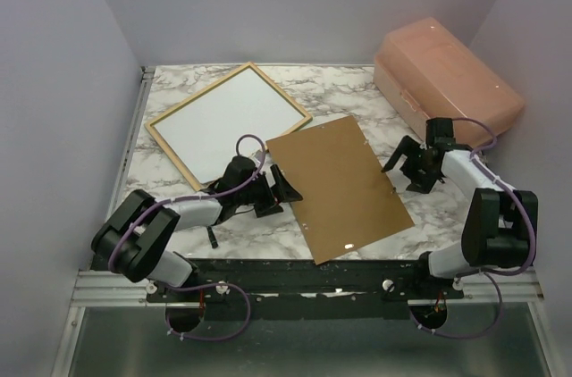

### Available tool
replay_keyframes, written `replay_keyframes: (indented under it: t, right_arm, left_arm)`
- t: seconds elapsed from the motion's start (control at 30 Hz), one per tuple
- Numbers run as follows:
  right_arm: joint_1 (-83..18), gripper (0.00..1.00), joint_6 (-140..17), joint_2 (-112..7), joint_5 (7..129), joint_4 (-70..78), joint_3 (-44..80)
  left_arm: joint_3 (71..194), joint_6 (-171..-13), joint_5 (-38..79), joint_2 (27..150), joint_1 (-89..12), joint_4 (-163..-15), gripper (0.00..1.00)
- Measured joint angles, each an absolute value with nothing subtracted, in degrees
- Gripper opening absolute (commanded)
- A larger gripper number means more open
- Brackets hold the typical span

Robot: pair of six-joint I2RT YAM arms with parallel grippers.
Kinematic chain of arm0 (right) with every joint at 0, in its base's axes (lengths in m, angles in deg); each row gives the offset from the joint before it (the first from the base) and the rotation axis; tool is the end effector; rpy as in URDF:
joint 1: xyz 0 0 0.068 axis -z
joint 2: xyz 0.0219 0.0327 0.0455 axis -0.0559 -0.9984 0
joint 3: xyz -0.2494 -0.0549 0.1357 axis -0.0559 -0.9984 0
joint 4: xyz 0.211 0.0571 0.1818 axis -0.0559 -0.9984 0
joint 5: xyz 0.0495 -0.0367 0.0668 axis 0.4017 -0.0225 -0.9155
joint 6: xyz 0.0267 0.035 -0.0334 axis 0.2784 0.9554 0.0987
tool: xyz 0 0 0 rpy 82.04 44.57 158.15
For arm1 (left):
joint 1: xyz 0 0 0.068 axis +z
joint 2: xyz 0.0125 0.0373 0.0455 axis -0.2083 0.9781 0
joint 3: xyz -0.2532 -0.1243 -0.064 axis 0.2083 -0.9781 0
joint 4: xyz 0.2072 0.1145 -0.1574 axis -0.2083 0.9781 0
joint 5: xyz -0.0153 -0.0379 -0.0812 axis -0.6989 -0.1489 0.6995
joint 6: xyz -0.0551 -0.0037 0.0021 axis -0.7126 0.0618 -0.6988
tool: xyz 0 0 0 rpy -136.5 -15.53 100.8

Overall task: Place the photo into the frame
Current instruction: Pick up the photo frame item at the center of the board.

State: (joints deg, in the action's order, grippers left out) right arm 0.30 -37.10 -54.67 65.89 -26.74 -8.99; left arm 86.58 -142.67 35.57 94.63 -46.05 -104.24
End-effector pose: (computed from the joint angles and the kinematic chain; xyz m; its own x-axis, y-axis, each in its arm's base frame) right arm 0.2873 -0.0110 0.1854 -0.7886 0.5585 -0.2572 0.4671 0.8162 0.3400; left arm 0.2118 -0.1611 0.1366 -0.9221 -0.3598 -0.1425 -0.0995 0.5762 -0.8112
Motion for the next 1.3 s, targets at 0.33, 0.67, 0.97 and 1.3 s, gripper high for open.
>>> replay_keyframes:
  t: [0.33, 0.67, 0.97, 1.3]
  right_arm:
    - [0.83, 1.00, -40.51, -61.65, 62.46, -17.78, -6.91]
    - [1.03, 0.96, -41.34, -67.98, 47.81, -7.96, -5.62]
    - [2.18, 0.96, -41.73, -65.49, 38.92, 0.48, -12.73]
    - [2.18, 0.96, -40.83, -60.81, 33.48, -0.11, -18.87]
  left_arm:
    - [88.18, -142.71, 41.79, 106.39, -43.86, -121.99, 0.85]
    - [88.92, -142.71, 43.04, 109.60, -43.75, -126.43, 0.81]
    - [88.55, -140.11, 41.27, 104.77, -43.36, -119.61, 0.75]
    - [83.85, -140.87, 37.84, 88.62, -43.23, -111.41, 0.73]
